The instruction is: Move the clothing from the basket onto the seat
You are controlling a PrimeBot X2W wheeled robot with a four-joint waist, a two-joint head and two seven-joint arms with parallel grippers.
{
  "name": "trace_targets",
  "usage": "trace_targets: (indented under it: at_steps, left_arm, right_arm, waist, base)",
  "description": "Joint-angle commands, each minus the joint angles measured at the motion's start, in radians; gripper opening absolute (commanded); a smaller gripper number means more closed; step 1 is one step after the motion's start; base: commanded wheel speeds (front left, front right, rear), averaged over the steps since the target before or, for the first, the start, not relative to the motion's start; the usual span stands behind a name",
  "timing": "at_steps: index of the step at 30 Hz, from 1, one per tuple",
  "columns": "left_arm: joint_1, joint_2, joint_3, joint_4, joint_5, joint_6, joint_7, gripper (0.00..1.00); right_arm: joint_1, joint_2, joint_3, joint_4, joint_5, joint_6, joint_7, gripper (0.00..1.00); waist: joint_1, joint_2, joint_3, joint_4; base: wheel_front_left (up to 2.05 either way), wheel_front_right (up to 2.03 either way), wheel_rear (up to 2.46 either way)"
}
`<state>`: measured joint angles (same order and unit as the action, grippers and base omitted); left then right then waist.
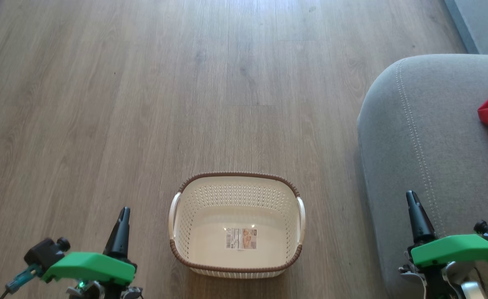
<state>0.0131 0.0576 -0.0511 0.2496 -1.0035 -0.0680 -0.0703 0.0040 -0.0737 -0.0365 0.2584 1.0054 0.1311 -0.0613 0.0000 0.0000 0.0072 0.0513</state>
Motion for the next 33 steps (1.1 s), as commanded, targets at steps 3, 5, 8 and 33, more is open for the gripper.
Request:
trace_targets:
  at_steps: [3, 5, 8, 33]
  left_arm:
    - [-0.060, 0.010, 0.036, -0.024, -0.046, -0.008, 0.011, 0.00]
    - [-0.063, 0.010, 0.040, -0.024, -0.069, -0.010, 0.017, 0.00]
    - [-0.066, 0.010, 0.046, -0.022, -0.102, -0.013, 0.026, 0.00]
    - [-0.094, 0.009, 0.097, -0.013, -0.379, -0.040, 0.100, 0.00]
  right_arm:
    - [-0.058, -0.006, -0.001, -0.029, 0.046, 0.000, 0.012, 0.00]
    - [-0.060, -0.005, -0.003, -0.029, 0.068, 0.000, 0.018, 0.00]
    - [-0.063, -0.004, -0.007, -0.028, 0.100, 0.000, 0.026, 0.00]
    - [-0.088, 0.007, -0.039, -0.021, 0.372, 0.000, 0.101, 0.00]
  waist:
    - [0.0000, 0.0000, 0.000, -0.003]
    - [0.0000, 0.0000, 0.000, -0.005]
    - [0.0000, 0.0000, -0.001, -0.007]
    - [0.0000, 0.0000, -0.002, -0.031]
  base:
    - [0.00, 0.00, 0.00]
    - [0.00, 0.00, 0.00]
    - [0.00, 0.00, 0.00]
    - [0.00, 0.00, 0.00]
